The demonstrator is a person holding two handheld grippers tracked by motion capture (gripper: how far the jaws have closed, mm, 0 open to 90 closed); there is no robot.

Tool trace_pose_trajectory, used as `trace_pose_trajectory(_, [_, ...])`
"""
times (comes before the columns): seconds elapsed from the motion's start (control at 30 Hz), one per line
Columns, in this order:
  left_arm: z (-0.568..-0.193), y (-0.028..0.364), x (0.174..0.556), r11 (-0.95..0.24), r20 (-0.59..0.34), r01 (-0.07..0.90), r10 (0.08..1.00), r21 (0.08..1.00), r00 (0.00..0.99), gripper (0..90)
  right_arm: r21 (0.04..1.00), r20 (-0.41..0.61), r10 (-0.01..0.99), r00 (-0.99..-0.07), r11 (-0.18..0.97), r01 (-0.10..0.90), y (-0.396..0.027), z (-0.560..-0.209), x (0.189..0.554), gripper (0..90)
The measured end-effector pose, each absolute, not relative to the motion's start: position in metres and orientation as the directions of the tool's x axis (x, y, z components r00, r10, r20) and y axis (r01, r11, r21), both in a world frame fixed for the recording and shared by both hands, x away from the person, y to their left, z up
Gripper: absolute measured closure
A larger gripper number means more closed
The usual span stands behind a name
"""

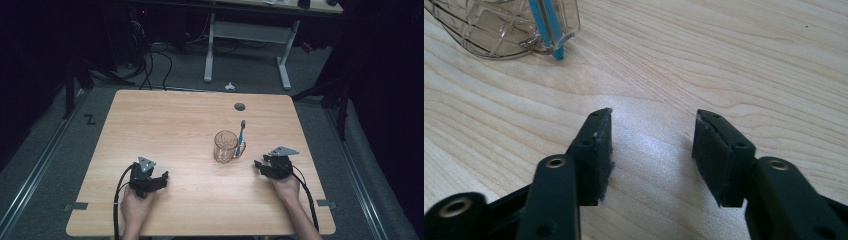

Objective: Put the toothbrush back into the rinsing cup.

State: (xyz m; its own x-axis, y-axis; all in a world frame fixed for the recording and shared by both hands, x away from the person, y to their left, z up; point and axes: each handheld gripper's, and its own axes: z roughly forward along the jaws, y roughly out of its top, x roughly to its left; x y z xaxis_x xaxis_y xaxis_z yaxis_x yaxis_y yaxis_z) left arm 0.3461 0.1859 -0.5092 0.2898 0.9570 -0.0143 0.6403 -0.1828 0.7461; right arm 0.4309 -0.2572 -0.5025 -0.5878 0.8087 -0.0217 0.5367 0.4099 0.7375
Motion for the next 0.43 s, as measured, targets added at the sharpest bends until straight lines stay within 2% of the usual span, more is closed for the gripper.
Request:
trace_pose_trajectory(0.2, [-0.5092, 0.1859, 0.346, -0.183, -0.014, 0.64, 0.957, 0.746, 0.29, 25.3, 0.734, -0.021, 0.821, -0.57, 0.399, 0.549, -0.2562, -0.5026, 0.4301, 43.9])
trace_pose_trajectory(0.43, [-0.5092, 0.1859, 0.346, -0.183, -0.014, 0.64, 0.957, 0.746, 0.29, 25.3, 0.734, -0.021, 0.824, -0.567, 0.398, 0.551, -0.2558, -0.5027, 0.4301, 43.0])
